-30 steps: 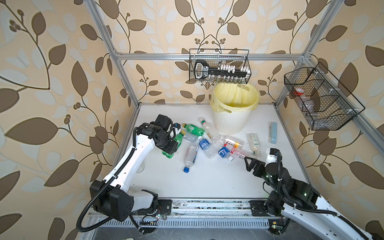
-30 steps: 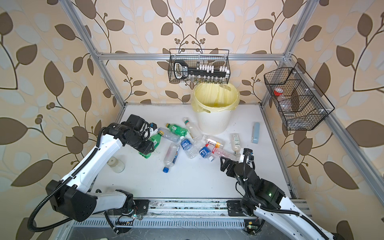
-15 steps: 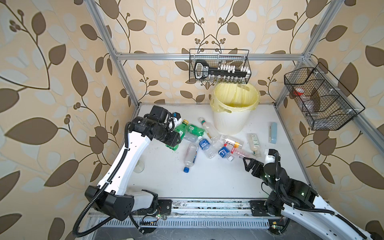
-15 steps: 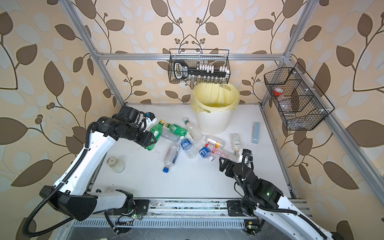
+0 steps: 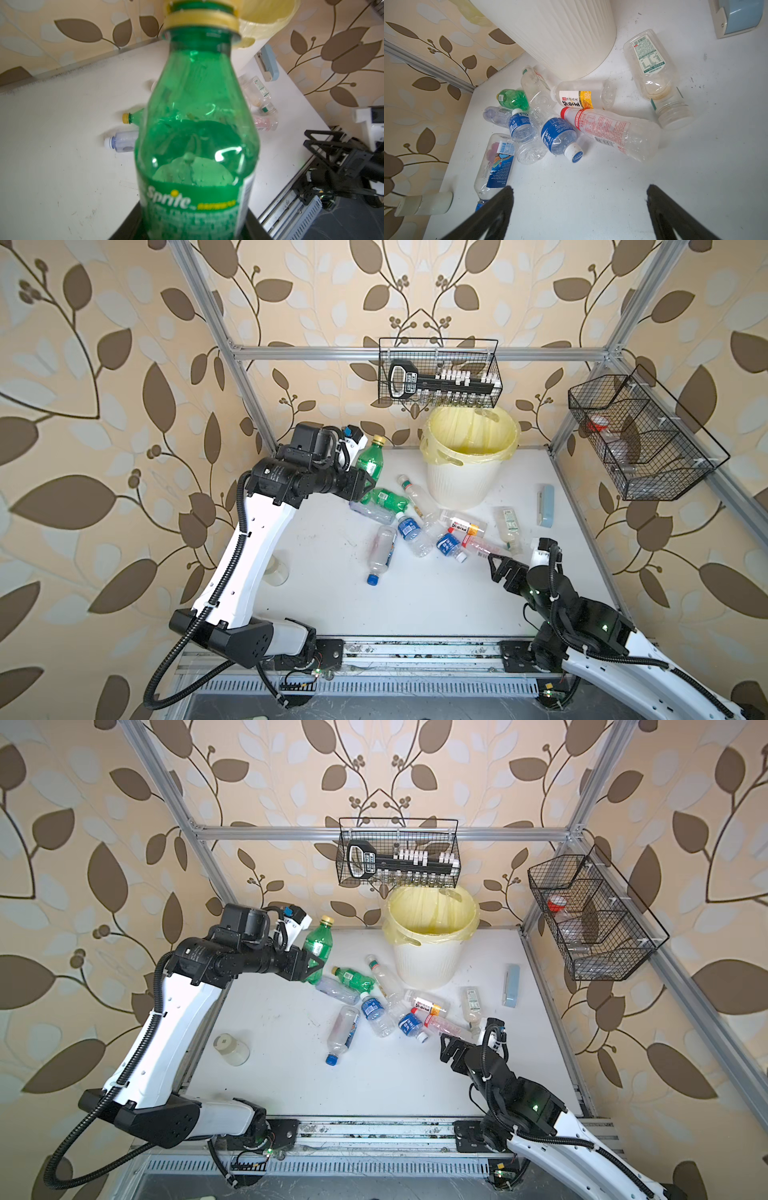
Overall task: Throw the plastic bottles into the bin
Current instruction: 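Lift the Sprite bottle with left gripper and carry it over the bin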
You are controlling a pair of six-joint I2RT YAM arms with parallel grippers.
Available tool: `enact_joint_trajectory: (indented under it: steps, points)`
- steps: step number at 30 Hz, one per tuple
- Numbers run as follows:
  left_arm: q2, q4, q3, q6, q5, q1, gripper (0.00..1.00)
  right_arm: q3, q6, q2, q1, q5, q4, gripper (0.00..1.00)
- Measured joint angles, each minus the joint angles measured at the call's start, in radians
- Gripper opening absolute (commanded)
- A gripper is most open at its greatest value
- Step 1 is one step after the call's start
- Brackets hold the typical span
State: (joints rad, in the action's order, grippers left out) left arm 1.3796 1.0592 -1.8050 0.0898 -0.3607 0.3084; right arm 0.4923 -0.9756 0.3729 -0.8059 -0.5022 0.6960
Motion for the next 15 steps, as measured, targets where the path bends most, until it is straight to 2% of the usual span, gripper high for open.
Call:
enact_joint_trajectory:
  steps: [15]
  points:
    - [0.265,-0.055,-0.335,-0.113,-0.085,0.027,0.51,0.000,0.014,0.036,-0.002,-0.010,-0.012,1.00]
